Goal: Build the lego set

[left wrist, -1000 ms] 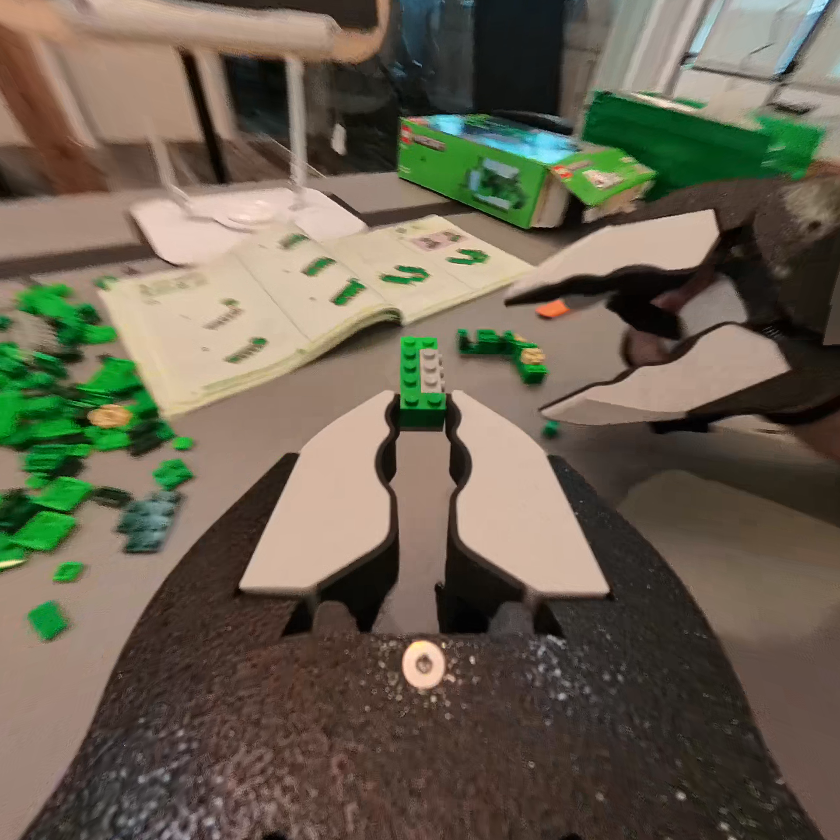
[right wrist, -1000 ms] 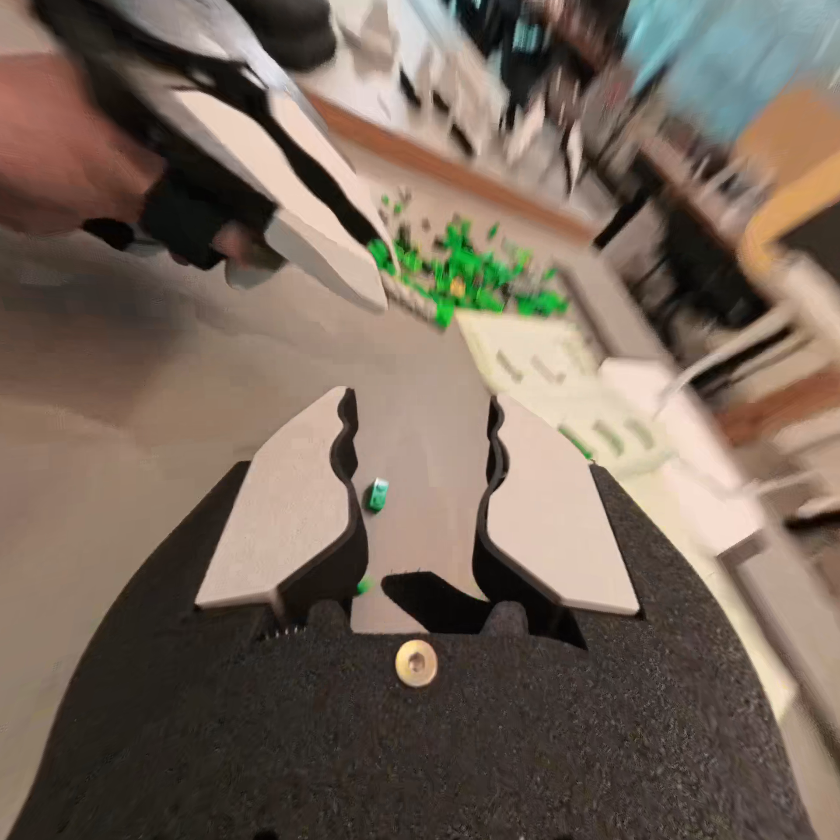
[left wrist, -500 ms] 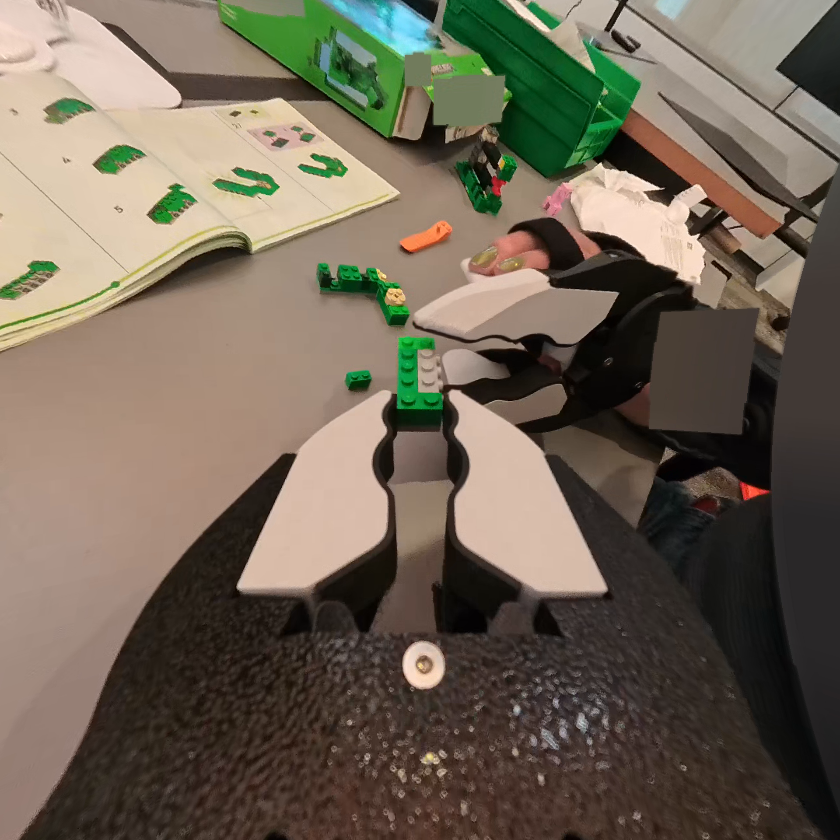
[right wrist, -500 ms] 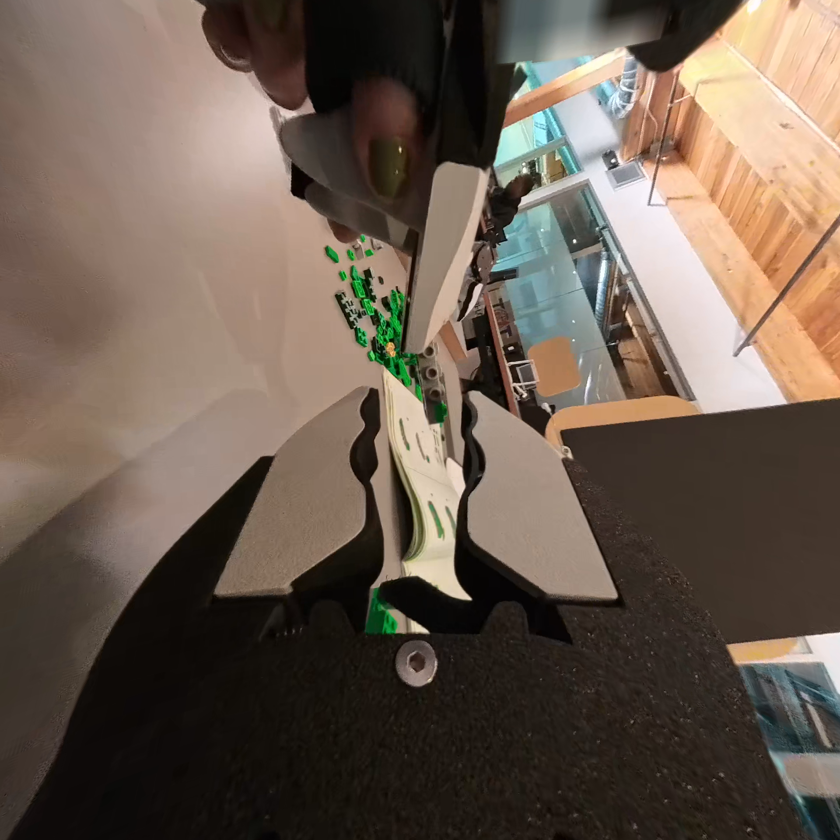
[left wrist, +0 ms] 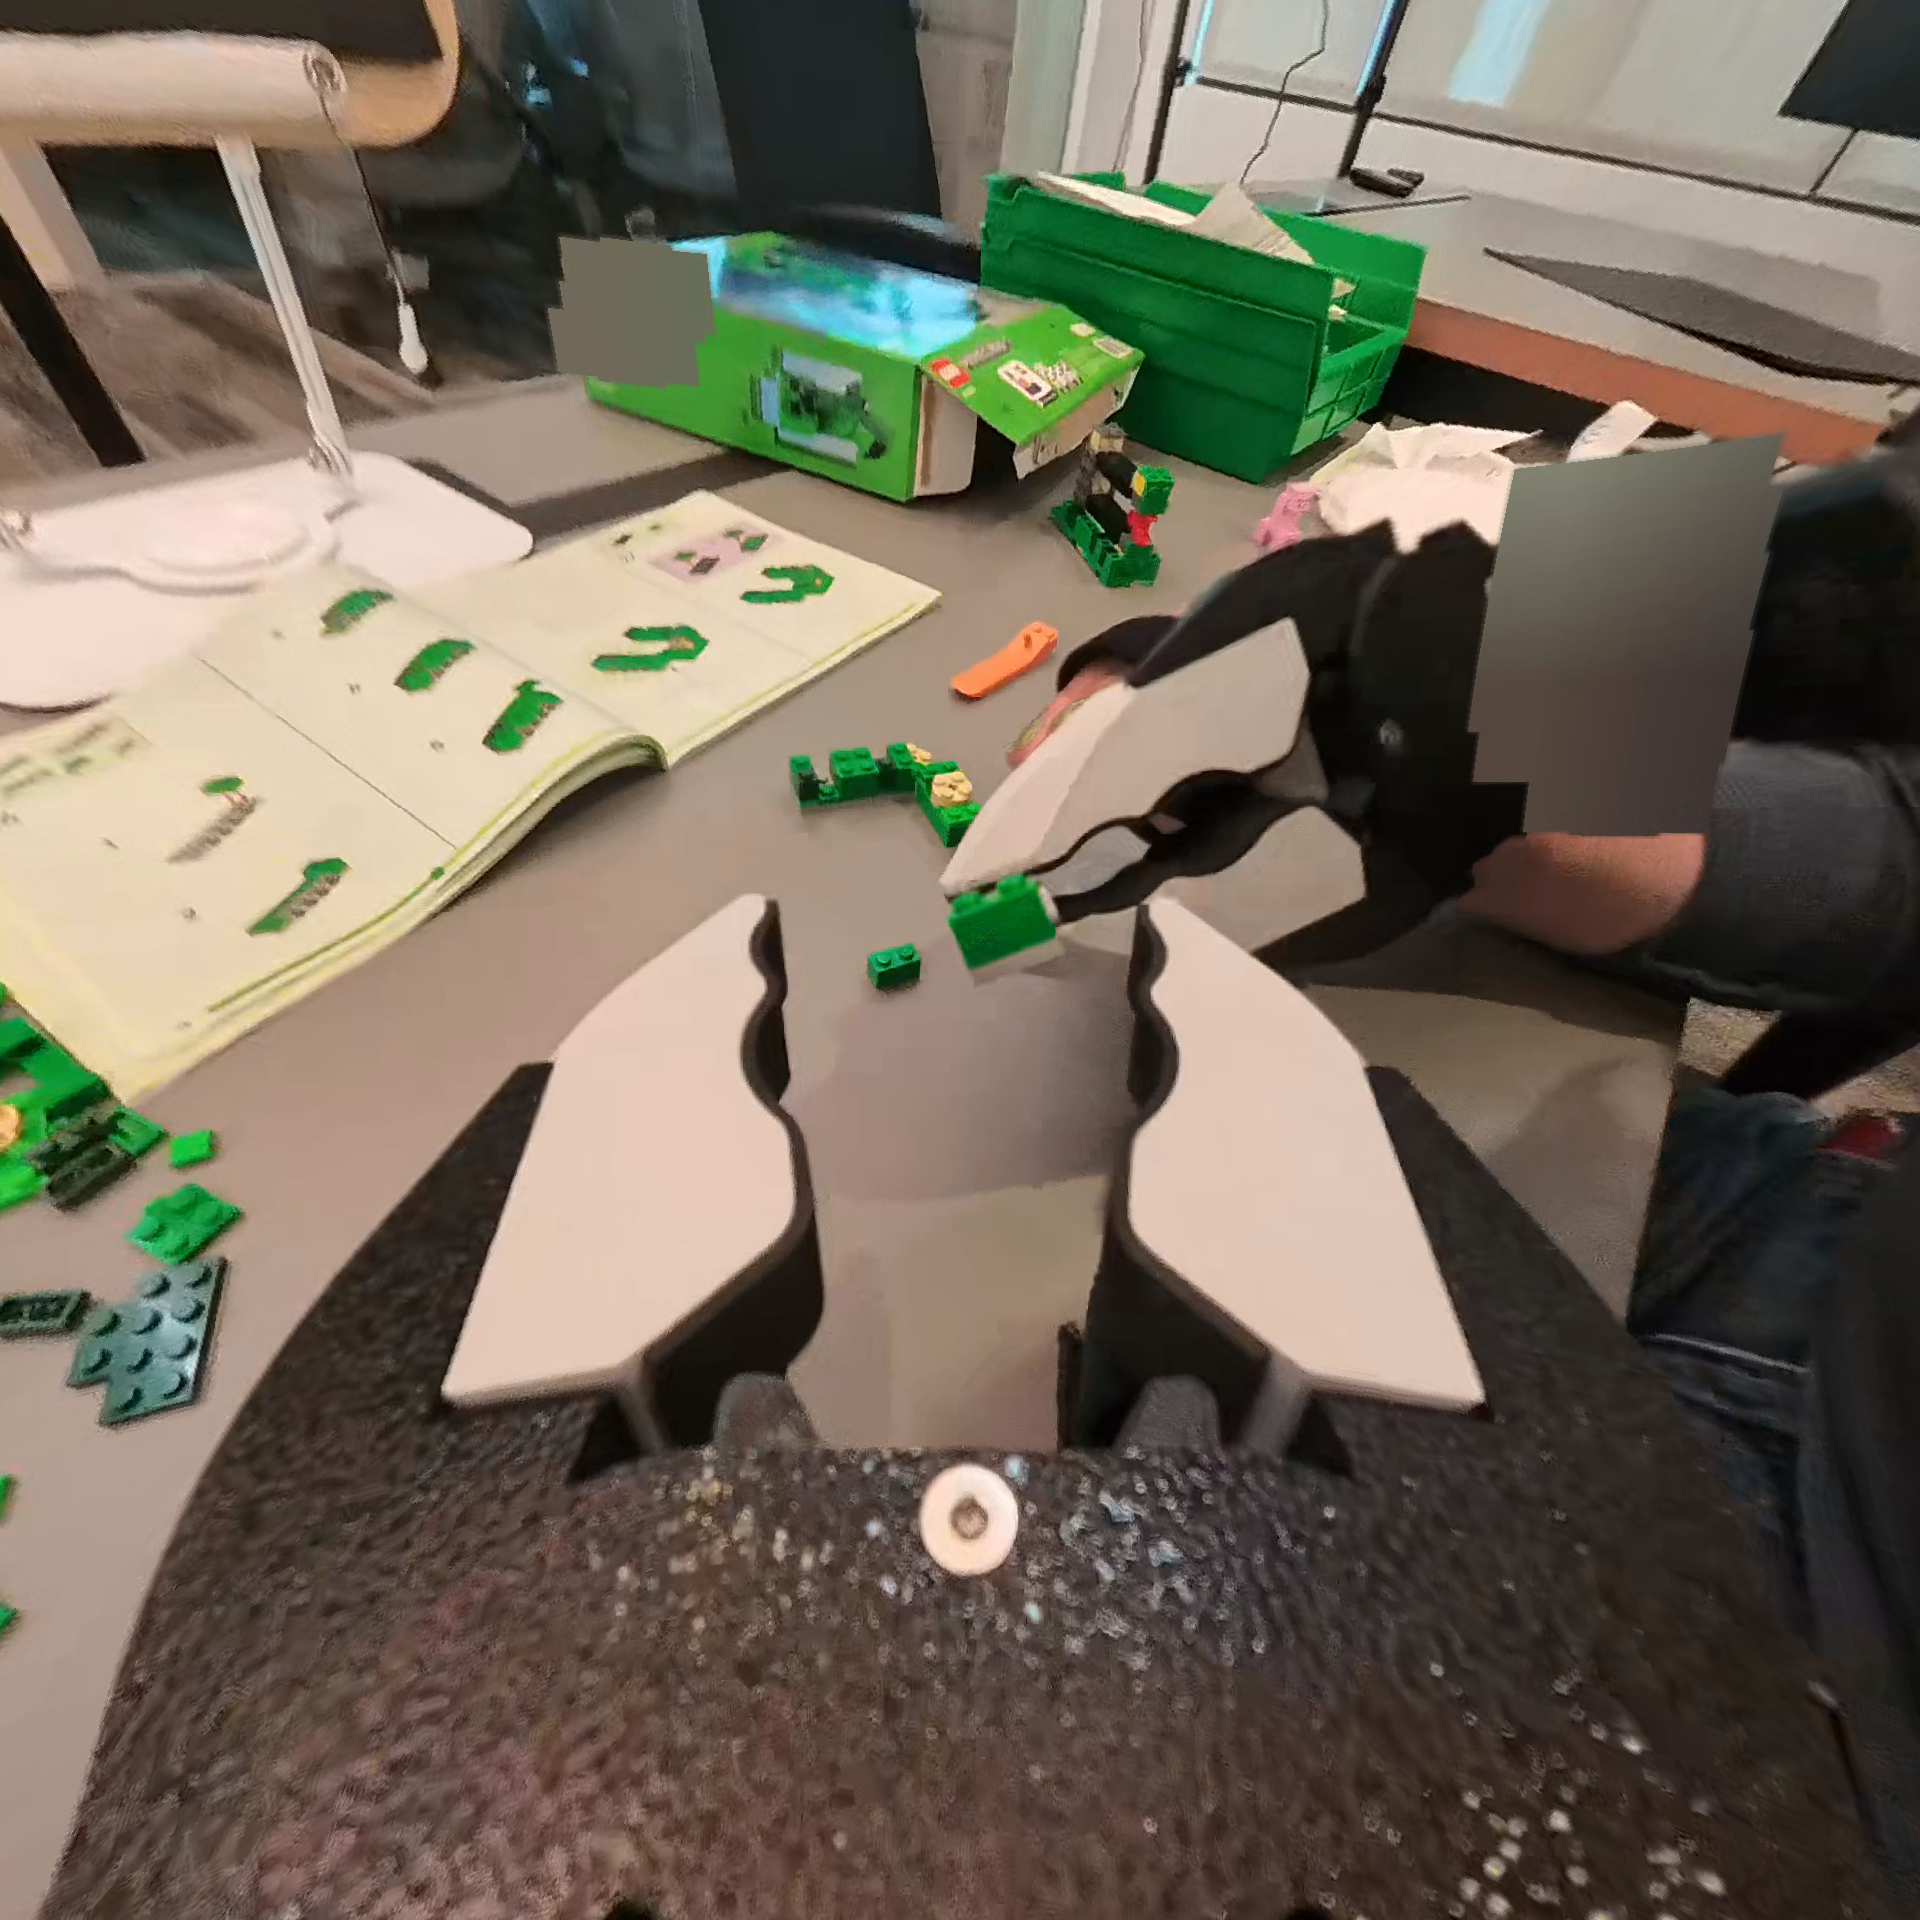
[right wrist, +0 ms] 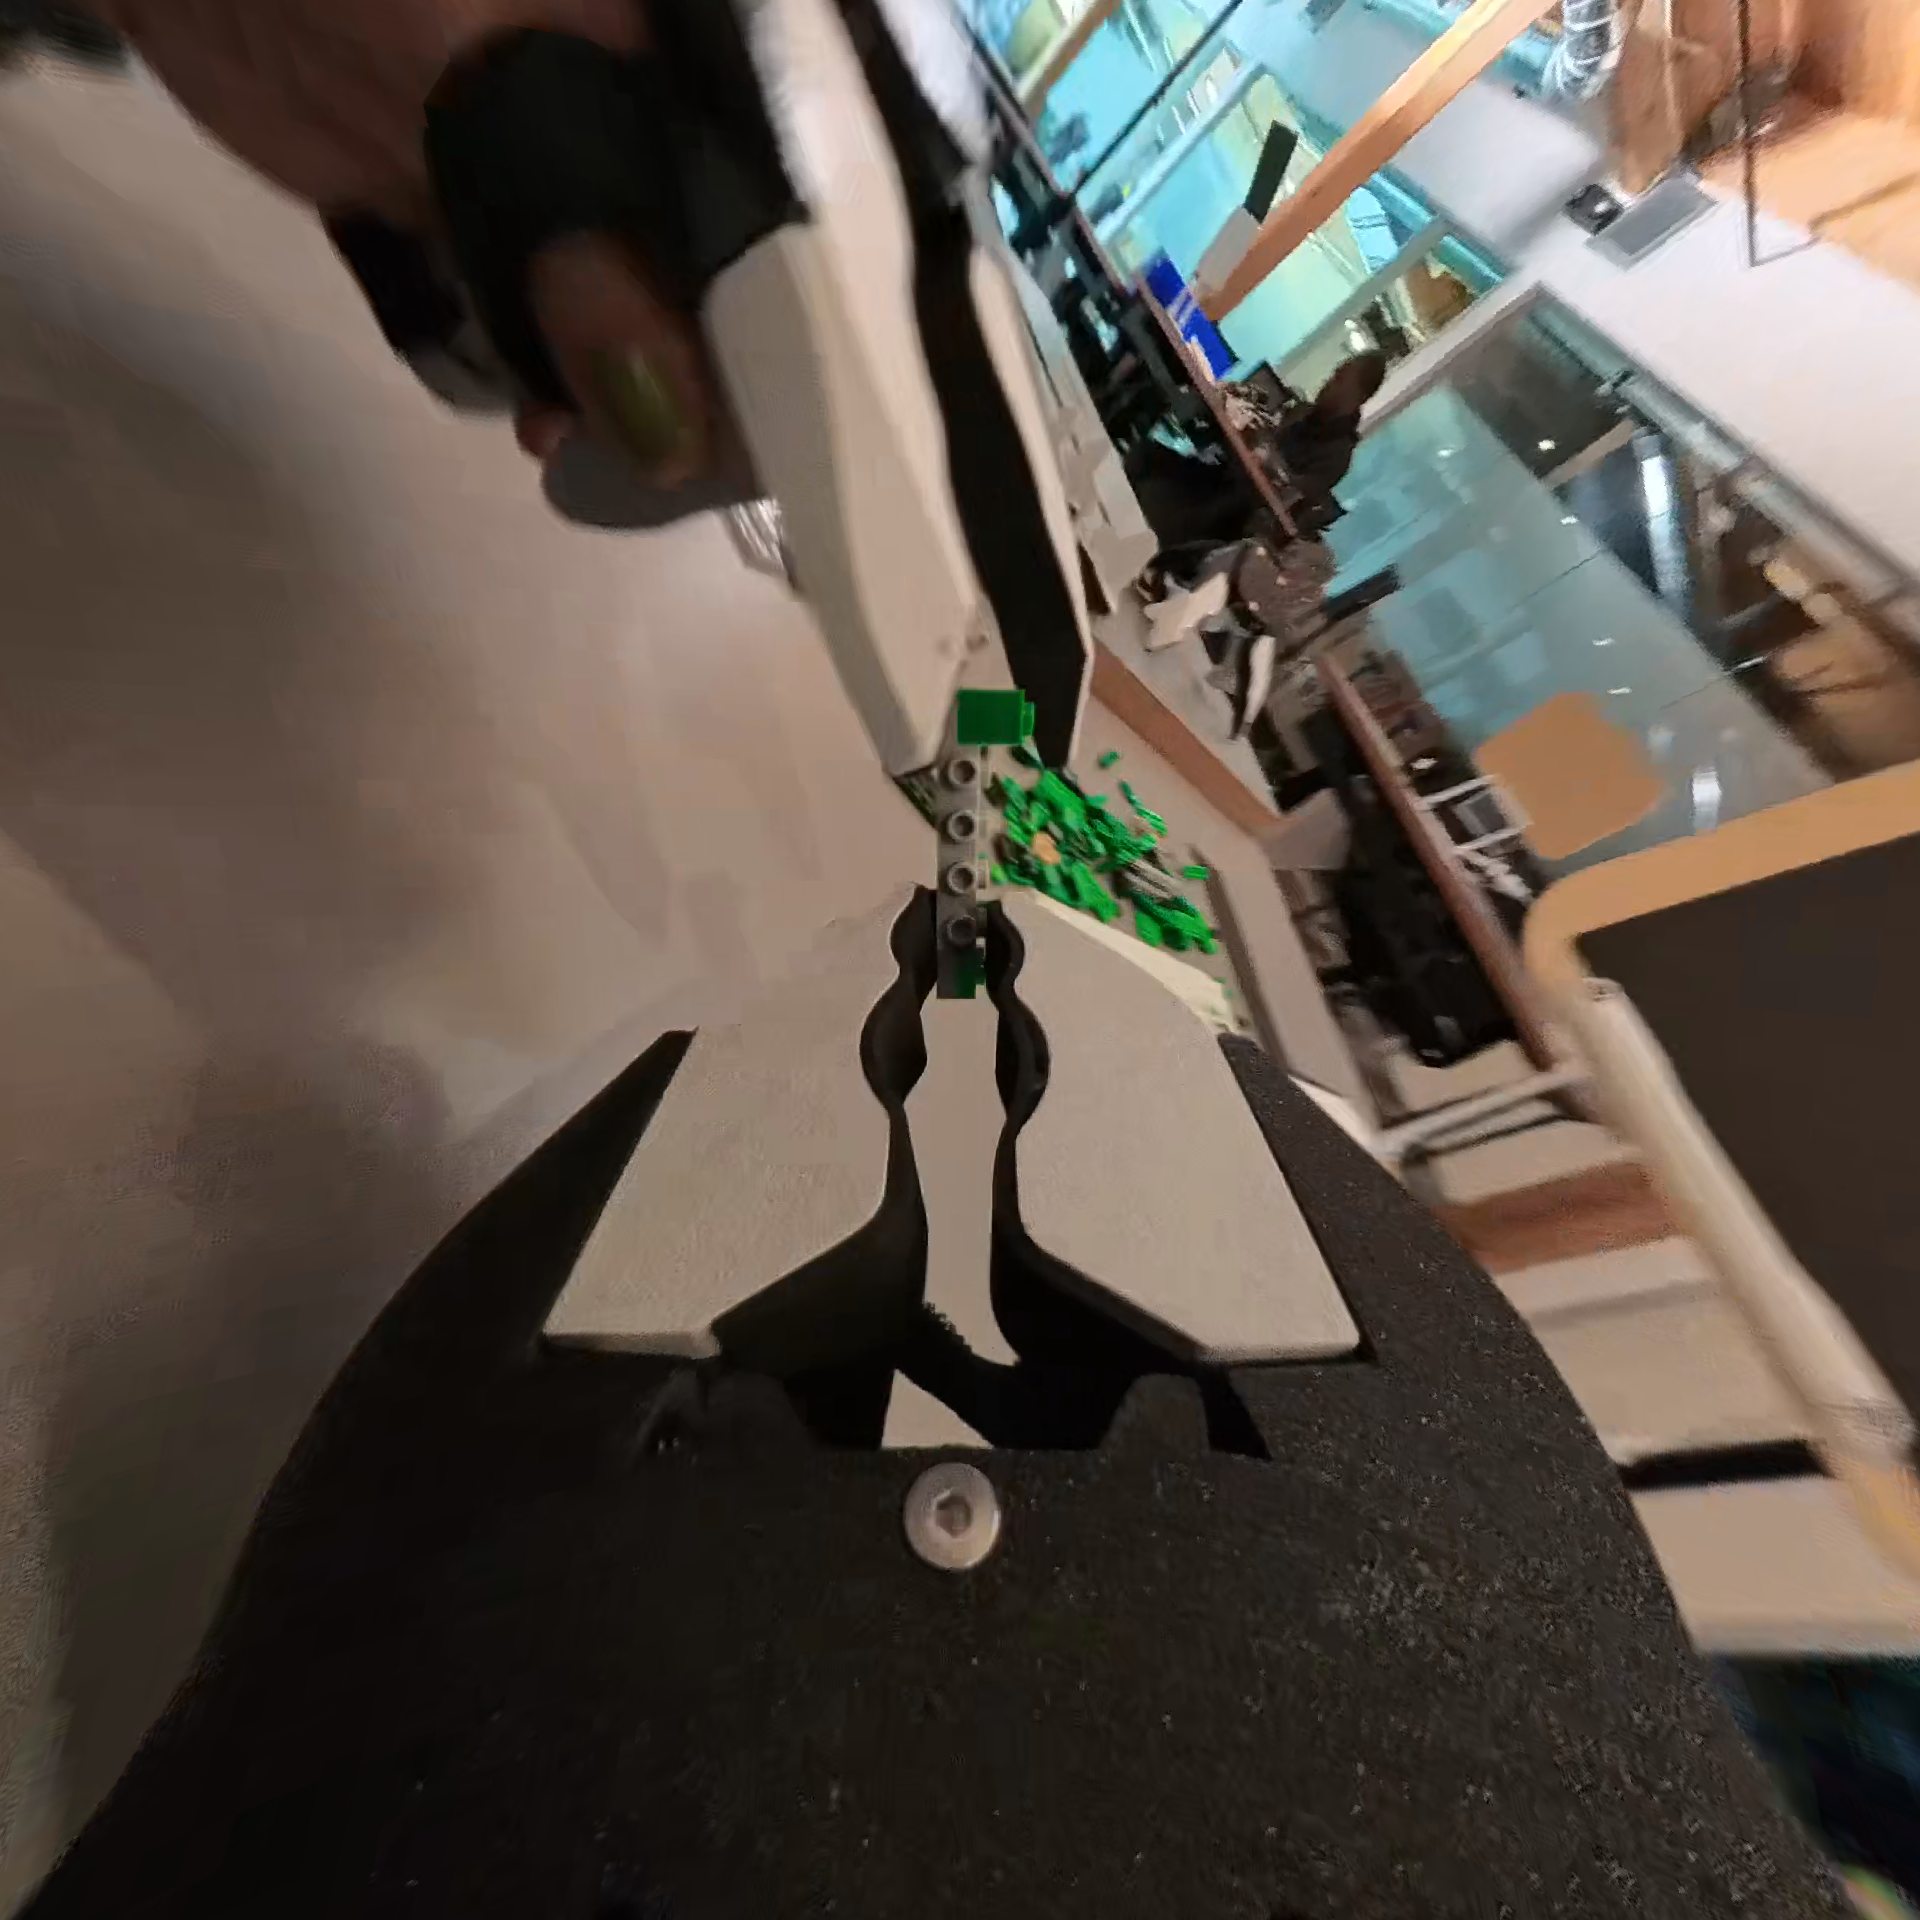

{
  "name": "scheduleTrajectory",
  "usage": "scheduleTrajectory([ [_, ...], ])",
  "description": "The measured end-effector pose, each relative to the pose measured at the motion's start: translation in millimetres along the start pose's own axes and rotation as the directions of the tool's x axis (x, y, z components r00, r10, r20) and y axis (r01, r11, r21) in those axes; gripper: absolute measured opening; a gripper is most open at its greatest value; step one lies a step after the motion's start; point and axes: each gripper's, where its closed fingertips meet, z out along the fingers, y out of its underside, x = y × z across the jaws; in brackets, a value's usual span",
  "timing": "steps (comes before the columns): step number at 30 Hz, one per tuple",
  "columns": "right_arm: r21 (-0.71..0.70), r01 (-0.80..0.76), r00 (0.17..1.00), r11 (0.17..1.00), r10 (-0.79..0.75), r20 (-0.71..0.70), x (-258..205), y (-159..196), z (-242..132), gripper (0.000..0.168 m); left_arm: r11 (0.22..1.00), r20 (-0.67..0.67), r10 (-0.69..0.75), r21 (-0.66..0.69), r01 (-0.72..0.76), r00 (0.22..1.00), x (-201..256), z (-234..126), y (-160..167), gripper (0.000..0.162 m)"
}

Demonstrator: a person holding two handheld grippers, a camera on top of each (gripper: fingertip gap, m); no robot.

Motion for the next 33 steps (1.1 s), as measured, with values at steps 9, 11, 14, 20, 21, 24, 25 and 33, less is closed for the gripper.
scheduleTrajectory([
  [9, 0.176, -0.432, 0.885, 0.885, 0.379, 0.27, -2.3, -20.9, -12.6, 0.008, 0.972, -0.111, 0.122, 0.214, -0.096, 0.986, 23.0, -2.4, -18.6, 0.043],
  [11, 0.184, -0.456, 0.868, 0.871, 0.39, 0.307, -5.0, -23.4, -14.4, 0.008, 0.961, -0.136, 0.137, 0.258, -0.099, 0.981, 27.7, -4.9, -24.2, 0.038],
  [14, 0.196, -0.488, 0.846, 0.85, 0.406, 0.347, -6.9, -26.8, -16.5, 0.008, 0.961, -0.163, 0.142, 0.26, -0.096, 0.976, 29.8, -5.6, -24.2, 0.028],
  [20, 0.217, -0.516, 0.828, 0.828, 0.418, 0.372, -6.6, -31.0, -19.2, 0.008, 0.956, -0.172, 0.163, 0.269, -0.113, 0.972, 33.0, -6.7, -24.2, 0.017],
  [21, 0.22, -0.516, 0.828, 0.828, 0.416, 0.377, -7.1, -31.4, -20.1, 0.009, 0.956, -0.172, 0.166, 0.267, -0.117, 0.971, 33.4, -6.9, -24.1, 0.017],
  [24, 0.183, -0.515, 0.818, 0.838, 0.416, 0.396, -8.0, -24.3, -22.8, 0.021, 0.963, -0.098, 0.207, 0.196, -0.185, 0.973, 26.5, -4.8, -17.3, 0.016],
  [25, 0.172, -0.518, 0.813, 0.838, 0.419, 0.404, -7.7, -21.5, -24.1, 0.023, 0.962, -0.057, 0.242, 0.145, -0.231, 0.969, 22.7, -3.4, -12.6, 0.015],
  [33, 0.047, -0.393, 0.858, 0.918, 0.348, 0.378, -20.6, -1.9, -17.9, 0.029, 0.899, -0.034, 0.421, -0.122, -0.421, 0.907, 19.8, 9.8, 11.5, 0.015],
])
